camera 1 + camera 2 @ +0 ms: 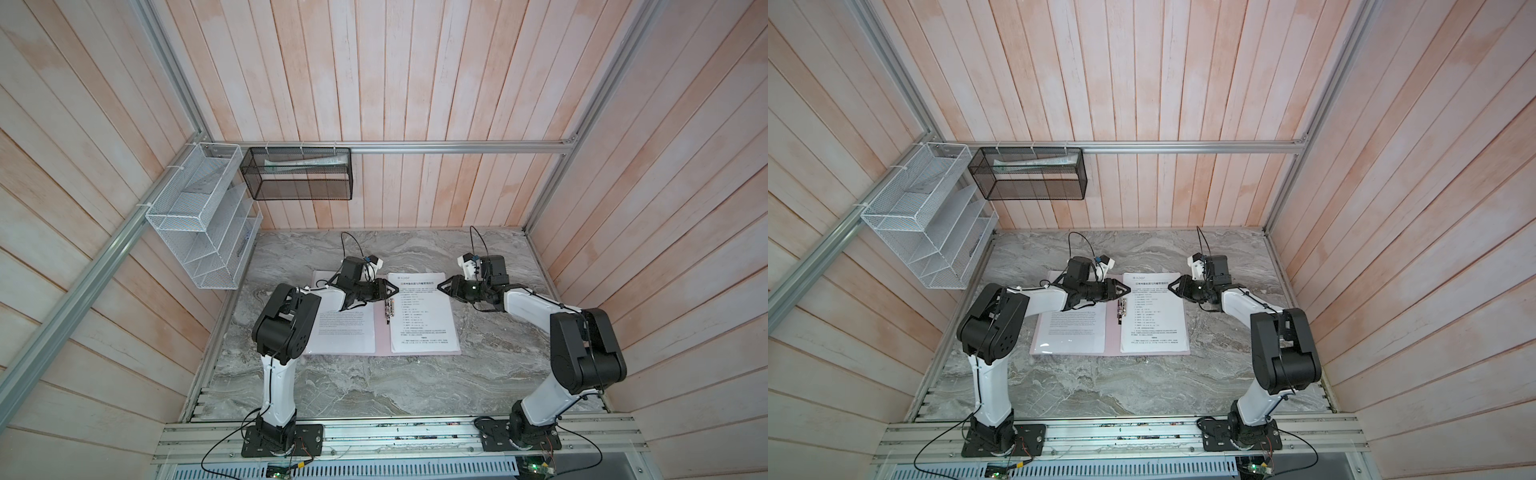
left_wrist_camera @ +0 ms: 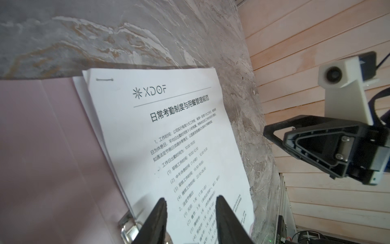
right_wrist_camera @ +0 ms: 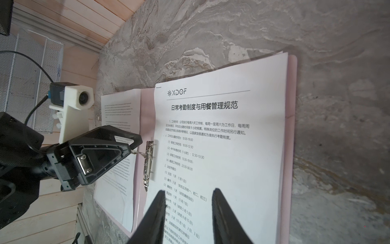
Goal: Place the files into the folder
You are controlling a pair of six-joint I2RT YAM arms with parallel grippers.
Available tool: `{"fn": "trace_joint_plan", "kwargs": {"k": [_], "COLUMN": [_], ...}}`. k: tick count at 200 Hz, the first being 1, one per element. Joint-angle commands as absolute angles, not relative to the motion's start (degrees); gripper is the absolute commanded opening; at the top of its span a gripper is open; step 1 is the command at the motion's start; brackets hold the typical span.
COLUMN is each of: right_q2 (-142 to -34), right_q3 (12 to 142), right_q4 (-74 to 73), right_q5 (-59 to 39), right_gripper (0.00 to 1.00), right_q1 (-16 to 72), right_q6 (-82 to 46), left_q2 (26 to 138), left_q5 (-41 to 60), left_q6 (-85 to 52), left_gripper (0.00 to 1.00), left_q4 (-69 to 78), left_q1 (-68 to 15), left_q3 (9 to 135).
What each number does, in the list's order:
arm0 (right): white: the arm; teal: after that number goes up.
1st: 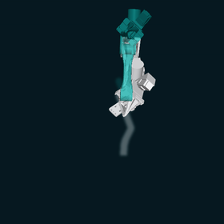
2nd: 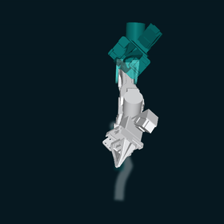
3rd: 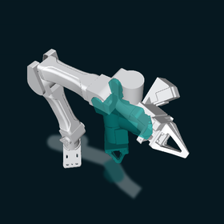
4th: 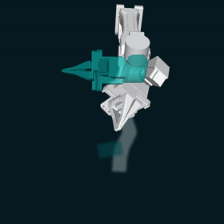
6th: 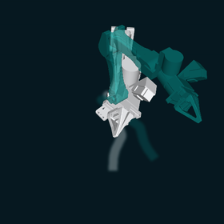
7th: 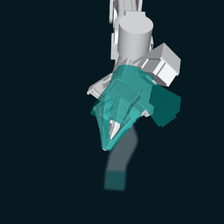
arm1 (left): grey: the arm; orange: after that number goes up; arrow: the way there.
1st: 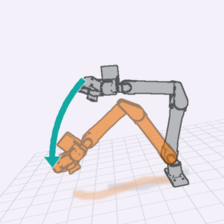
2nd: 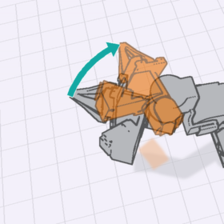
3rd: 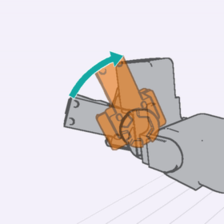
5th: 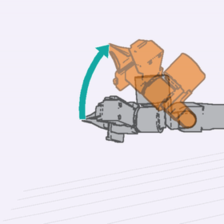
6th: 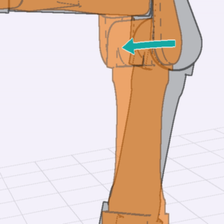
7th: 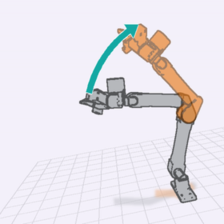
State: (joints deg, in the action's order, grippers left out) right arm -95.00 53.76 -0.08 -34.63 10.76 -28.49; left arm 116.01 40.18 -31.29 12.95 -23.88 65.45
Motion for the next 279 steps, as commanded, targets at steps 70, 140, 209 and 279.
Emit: {"fn": "trace_joint_plan", "kwargs": {"k": [70, 140, 209, 279], "right_q2": [-88.8, -84.4, -90.5, -98.0], "right_q3": [48.6, 45.9, 47.5, 49.0], "right_q4": [-3.7, -10.2, -18.1, -21.6], "right_q5": [-33.5, -31.0, -33.7, -35.9], "right_gripper": [0.35, 0.22, 0.24, 0.32], "right_q1": [15.5, 26.0, 32.5, 33.1], "right_q6": [-36.5, -50.9, -60.5, -62.6], "left_q2": [102.3, 83.0, 69.2, 59.4], "left_q5": [34.7, 23.8, 21.8, 13.2], "left_q6": [-34.5, -34.7, -31.8, -26.0], "left_gripper": [0.41, 0.40, 0.42, 0.58], "left_q4": [17.4, 9.1, 4.0, -6.0], "left_q1": [-27.2, -26.9, -21.5, -5.3], "left_q3": [52.6, 44.3, 34.2, 29.1]}}
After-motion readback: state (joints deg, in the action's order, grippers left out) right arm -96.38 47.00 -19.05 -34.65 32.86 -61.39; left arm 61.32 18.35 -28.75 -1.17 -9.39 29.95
